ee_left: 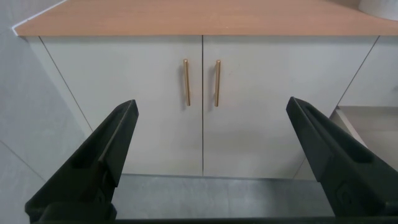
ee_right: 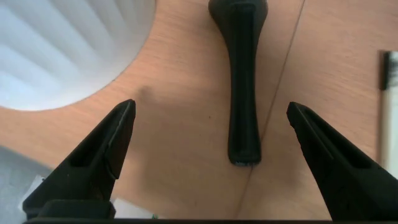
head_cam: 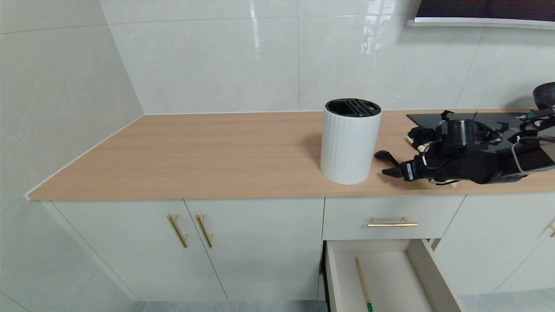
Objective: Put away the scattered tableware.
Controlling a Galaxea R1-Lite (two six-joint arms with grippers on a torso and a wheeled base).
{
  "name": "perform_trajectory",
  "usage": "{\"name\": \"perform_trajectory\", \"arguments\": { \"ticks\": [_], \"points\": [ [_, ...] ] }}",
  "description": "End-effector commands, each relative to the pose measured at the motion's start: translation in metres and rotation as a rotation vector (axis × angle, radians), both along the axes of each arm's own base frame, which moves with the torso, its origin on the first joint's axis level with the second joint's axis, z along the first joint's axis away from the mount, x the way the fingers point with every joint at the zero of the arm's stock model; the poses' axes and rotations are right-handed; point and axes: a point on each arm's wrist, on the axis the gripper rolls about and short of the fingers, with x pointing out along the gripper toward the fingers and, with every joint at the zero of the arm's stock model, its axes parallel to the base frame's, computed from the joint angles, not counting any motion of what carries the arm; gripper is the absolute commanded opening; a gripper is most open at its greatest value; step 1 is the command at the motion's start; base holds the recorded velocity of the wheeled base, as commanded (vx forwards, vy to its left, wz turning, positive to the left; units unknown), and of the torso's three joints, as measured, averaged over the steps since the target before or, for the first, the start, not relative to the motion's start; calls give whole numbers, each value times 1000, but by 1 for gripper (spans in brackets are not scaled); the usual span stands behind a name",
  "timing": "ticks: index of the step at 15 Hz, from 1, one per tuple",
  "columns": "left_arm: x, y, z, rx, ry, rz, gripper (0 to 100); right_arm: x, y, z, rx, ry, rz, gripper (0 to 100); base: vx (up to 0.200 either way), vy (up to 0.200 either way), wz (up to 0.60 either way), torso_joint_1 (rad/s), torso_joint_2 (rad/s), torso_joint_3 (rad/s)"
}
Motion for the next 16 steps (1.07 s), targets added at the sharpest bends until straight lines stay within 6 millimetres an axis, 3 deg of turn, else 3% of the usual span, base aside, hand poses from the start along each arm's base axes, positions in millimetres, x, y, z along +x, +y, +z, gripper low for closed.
{"name": "perform_trajectory", "arguments": {
  "ticks": [1, 13, 14, 16],
  "points": [
    [0, 0, 0, -1, 0, 1, 100, 4, 0, -7, 2, 12, -3, 100, 0, 0, 0, 0, 0, 0],
    [0, 0, 0, -1, 0, 1, 100, 18, -11, -17, 10, 7, -35, 100, 0, 0, 0, 0, 0, 0],
    [0, 0, 0, -1, 1, 1, 100, 17, -11, -18, 9, 10, -33, 0, 0, 0, 0, 0, 0, 0],
    [0, 0, 0, -1, 0, 1, 100, 18, -10, -21, 7, 17, -32, 0, 0, 0, 0, 0, 0, 0]
  ]
}}
